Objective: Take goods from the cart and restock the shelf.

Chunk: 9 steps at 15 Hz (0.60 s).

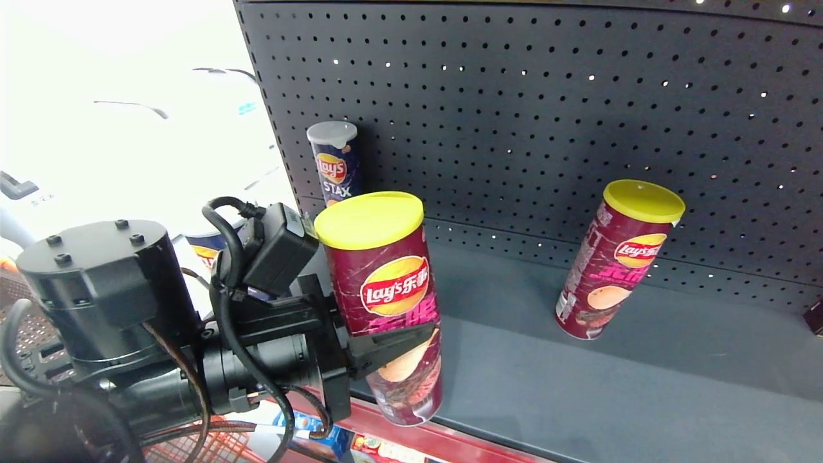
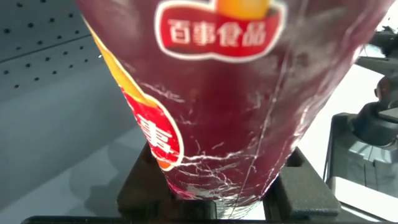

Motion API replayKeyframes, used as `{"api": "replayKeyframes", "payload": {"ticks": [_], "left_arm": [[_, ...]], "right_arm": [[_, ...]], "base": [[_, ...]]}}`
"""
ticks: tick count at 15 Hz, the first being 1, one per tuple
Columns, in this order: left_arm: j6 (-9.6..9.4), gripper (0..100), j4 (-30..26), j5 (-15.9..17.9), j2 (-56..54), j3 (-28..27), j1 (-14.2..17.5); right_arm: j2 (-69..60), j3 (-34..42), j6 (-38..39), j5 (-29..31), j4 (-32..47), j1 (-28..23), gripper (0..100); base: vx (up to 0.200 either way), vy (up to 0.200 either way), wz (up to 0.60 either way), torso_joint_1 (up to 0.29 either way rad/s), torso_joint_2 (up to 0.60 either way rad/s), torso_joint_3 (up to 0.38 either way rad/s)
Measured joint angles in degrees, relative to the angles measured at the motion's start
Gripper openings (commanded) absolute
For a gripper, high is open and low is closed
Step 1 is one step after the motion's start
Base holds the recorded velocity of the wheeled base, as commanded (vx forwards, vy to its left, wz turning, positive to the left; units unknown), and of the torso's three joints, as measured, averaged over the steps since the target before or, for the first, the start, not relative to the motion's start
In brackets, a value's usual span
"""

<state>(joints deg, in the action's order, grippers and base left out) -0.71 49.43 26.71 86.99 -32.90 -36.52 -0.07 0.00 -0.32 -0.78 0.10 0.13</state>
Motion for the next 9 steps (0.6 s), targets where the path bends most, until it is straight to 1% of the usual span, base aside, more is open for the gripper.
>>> {"api": "replayKeyframes", "payload": {"ticks": [7, 9], "left_arm": [[0.00, 0, 0.0, 0.0, -0.2, 0.2, -0.1], [0.02, 0, 0.0, 0.0, -0.2, 0.3, -0.1]], "right_arm": [[0.0, 0.0, 0.0, 0.0, 0.0, 0.0, 100], [0.0, 0.0, 0.0, 0.1, 0.0, 0.0, 100]], "base": [[0.000, 0.000, -0.60, 0.002, 0.00, 0.002], [0.000, 0.000, 0.00, 0.000, 0.00, 0.000]]}}
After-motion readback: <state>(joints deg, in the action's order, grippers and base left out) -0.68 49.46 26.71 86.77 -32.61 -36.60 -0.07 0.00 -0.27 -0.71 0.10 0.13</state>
